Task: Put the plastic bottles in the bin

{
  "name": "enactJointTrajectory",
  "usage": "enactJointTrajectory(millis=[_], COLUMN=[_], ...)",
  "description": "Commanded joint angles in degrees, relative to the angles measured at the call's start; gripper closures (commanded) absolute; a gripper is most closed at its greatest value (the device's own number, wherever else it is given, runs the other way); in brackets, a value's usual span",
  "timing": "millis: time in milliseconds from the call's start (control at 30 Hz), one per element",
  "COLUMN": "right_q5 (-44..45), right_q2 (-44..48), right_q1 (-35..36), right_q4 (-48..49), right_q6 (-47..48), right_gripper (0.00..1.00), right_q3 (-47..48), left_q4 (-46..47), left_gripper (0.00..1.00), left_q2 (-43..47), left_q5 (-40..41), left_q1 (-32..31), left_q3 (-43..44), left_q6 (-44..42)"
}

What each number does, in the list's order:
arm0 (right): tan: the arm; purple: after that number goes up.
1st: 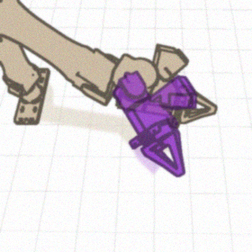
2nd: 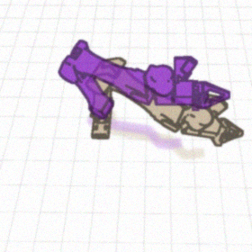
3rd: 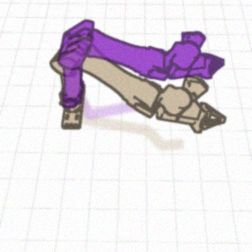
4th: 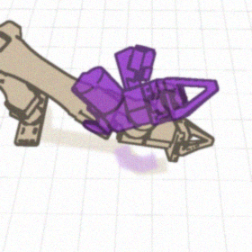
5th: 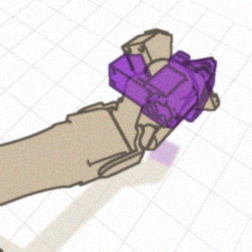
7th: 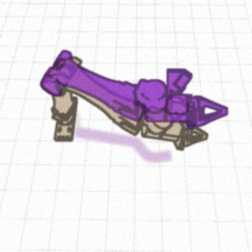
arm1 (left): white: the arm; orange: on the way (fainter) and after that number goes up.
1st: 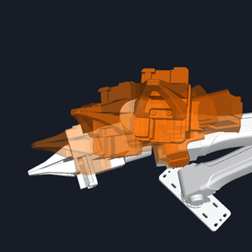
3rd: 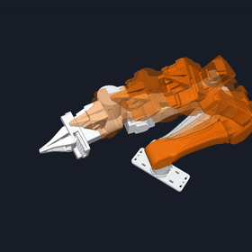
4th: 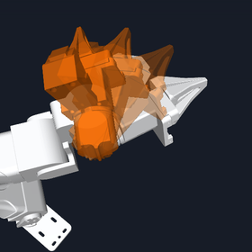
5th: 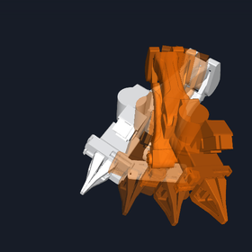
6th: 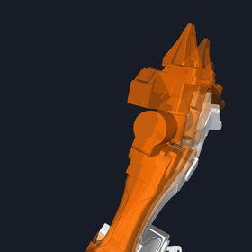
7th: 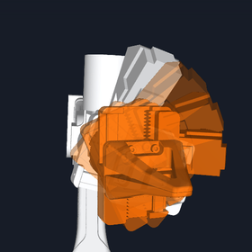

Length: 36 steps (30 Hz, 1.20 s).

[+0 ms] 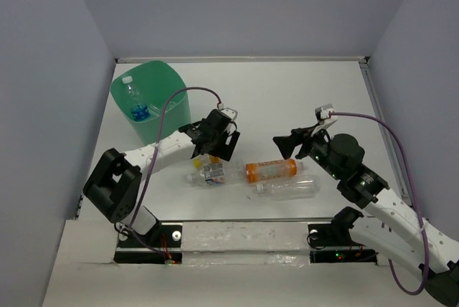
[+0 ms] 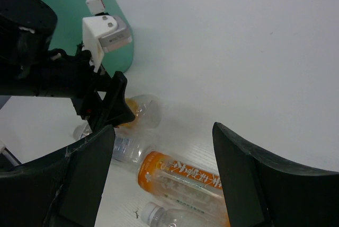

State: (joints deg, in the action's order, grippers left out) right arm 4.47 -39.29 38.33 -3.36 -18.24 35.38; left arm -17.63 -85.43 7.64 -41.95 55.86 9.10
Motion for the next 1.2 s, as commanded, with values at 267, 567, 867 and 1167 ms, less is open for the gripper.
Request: enactJointTrajectory(millis=[267, 567, 867, 1167], right_q5=[-2.4, -3.9, -4.0, -6.0], right_q2=[1.0, 1.3, 1.5, 1.8], right_q1=[0.3, 0.3, 0.3, 0.3], right_q4=[2.7, 4.4, 5.2, 5.8], right_q6=[-0.7, -0.9, -1.2, -1.1], right_gripper=[0.2, 0.2, 0.2, 0.2], right_q3=[-0.9, -1.5, -2.2, -2.7], left_q4=[-1.0, -0.3, 0.5, 1.5], left_gripper=[0.17, 0.29, 0.26, 0.48], left_q2=[-5.5, -10.9, -12.8, -11.3], left_q5=[2.4, 5.9, 7.0, 11.3], left_q1=[-0.3, -0.3, -0.3, -0.2], left_q3=[4.9, 7.1, 8.2, 10.1], left_q6=[-1.4, -1.4, -1.6, -2.6])
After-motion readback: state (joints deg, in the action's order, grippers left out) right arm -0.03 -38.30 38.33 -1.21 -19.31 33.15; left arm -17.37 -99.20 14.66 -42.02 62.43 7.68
